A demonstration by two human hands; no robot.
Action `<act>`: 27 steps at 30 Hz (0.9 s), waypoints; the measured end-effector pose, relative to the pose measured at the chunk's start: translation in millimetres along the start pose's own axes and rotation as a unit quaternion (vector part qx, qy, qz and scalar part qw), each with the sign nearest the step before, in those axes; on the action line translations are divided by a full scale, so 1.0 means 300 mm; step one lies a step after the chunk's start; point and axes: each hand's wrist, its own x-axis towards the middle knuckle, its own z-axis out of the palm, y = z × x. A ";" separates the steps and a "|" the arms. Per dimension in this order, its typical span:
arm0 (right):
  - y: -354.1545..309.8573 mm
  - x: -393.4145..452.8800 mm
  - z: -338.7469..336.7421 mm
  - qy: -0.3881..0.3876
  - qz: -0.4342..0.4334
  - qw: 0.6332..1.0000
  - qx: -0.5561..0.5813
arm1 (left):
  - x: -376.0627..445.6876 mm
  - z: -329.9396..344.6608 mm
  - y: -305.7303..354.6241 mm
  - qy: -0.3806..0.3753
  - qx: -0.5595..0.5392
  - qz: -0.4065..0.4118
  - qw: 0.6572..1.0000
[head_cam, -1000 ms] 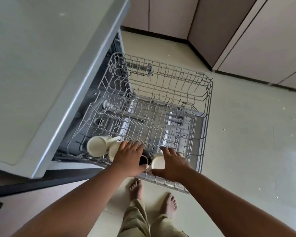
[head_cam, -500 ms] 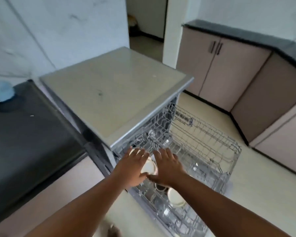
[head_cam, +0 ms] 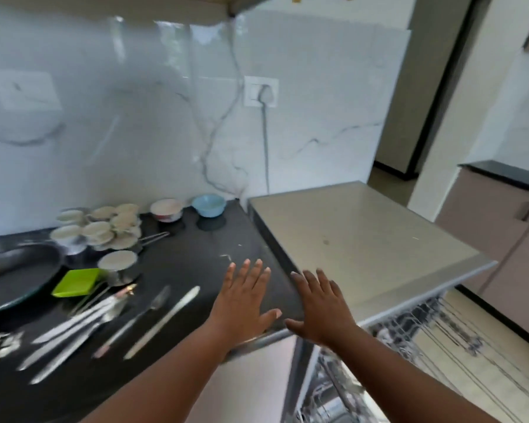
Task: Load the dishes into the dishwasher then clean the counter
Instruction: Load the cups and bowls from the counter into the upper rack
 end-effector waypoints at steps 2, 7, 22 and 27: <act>-0.136 0.080 -0.003 -0.004 -0.006 1.000 -0.003 | -0.050 -0.015 -0.152 0.000 -0.013 -0.035 0.999; -0.510 0.251 0.024 -0.020 -0.024 0.999 0.011 | -0.174 -0.034 -0.535 0.005 -0.034 -0.121 0.992; -1.018 0.554 -0.003 -0.063 -0.096 0.993 0.037 | -0.335 -0.040 -1.078 0.010 -0.103 -0.305 0.947; -1.065 0.692 -0.022 -0.044 -0.091 0.991 0.082 | -0.283 -0.067 -1.181 0.003 -0.088 -0.318 0.944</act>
